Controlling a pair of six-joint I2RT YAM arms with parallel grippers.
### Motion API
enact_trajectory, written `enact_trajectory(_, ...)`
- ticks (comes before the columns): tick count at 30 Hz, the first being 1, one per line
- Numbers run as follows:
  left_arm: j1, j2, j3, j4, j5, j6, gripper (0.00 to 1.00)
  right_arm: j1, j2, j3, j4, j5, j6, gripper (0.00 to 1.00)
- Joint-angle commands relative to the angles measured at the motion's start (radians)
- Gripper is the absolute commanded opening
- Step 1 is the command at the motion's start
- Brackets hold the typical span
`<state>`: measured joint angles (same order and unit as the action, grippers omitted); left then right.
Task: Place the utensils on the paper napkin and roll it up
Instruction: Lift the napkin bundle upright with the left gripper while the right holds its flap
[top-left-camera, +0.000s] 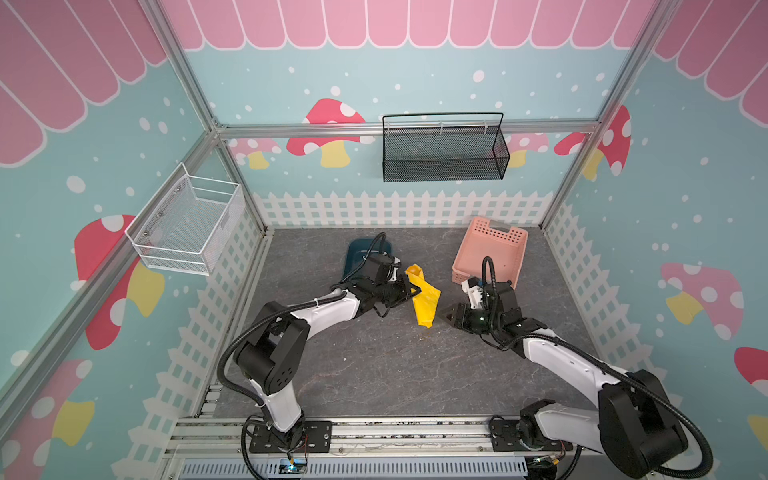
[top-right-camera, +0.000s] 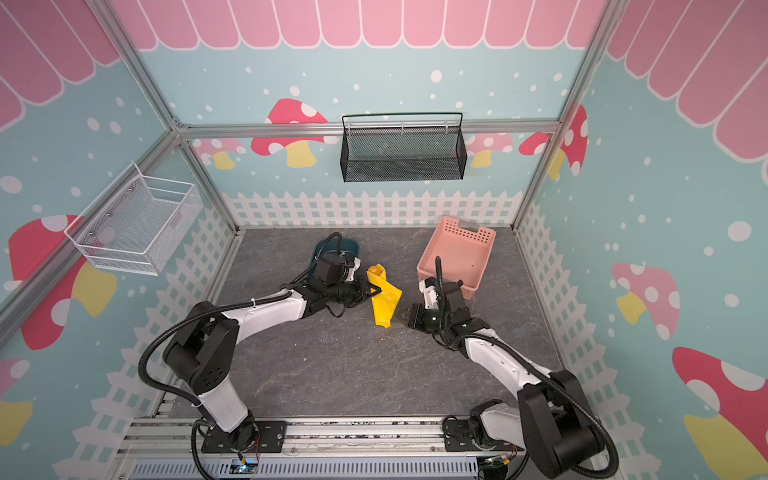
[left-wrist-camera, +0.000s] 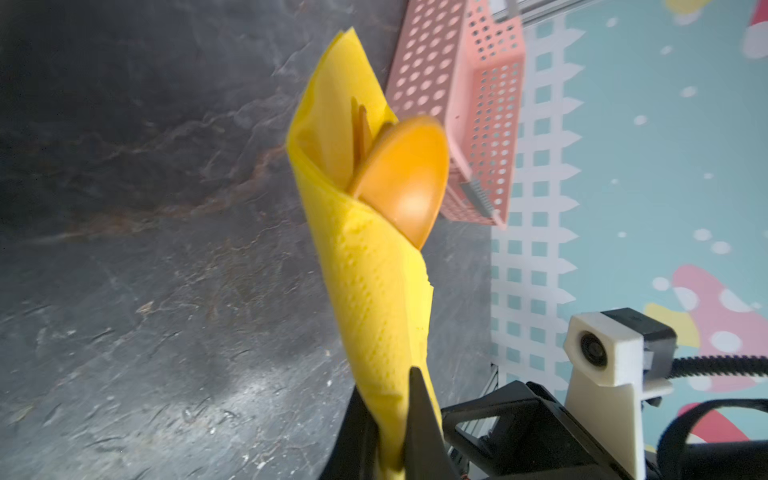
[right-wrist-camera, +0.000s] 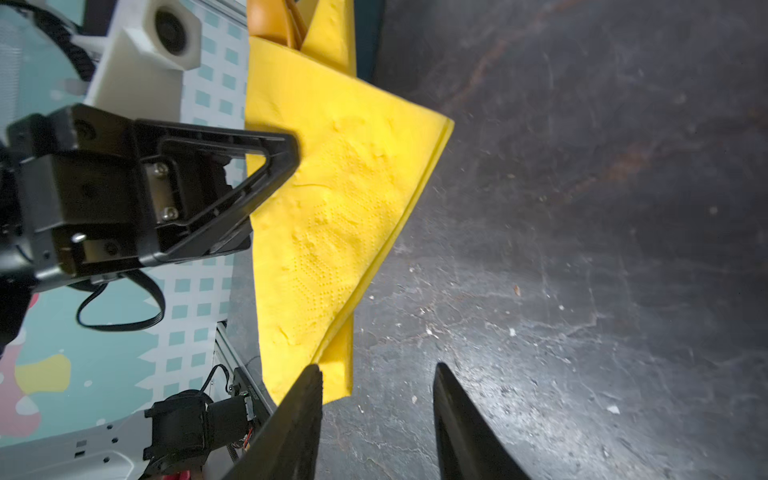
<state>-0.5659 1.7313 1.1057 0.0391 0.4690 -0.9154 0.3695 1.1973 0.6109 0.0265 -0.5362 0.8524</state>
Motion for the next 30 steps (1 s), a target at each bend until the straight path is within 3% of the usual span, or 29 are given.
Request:
enact_trajectory(1, 0.008, -0.099, 0.049, 0.049, 0.014, 0.074, 0.00, 0.006, -0.100, 0.044, 0.097, -0.008, -0.008, 0.50)
enact_trajectory(6, 0.009, -0.221, 0.108, 0.038, 0.010, 0.208, 0.00, 0.008, -0.195, 0.059, 0.320, -0.115, -0.031, 0.67)
enact_trajectory(10, 0.008, -0.291, 0.149, 0.025, 0.025, 0.268, 0.00, 0.012, -0.169, 0.096, 0.467, -0.189, -0.012, 0.73)
enact_trajectory(19, 0.008, -0.400, 0.191, -0.041, -0.014, 0.319, 0.00, 0.115, -0.057, 0.211, 0.620, -0.259, 0.009, 0.72)
enact_trajectory(30, 0.008, -0.432, 0.207, -0.067, -0.050, 0.325, 0.00, 0.183, -0.004, 0.261, 0.577, -0.231, -0.007, 0.54)
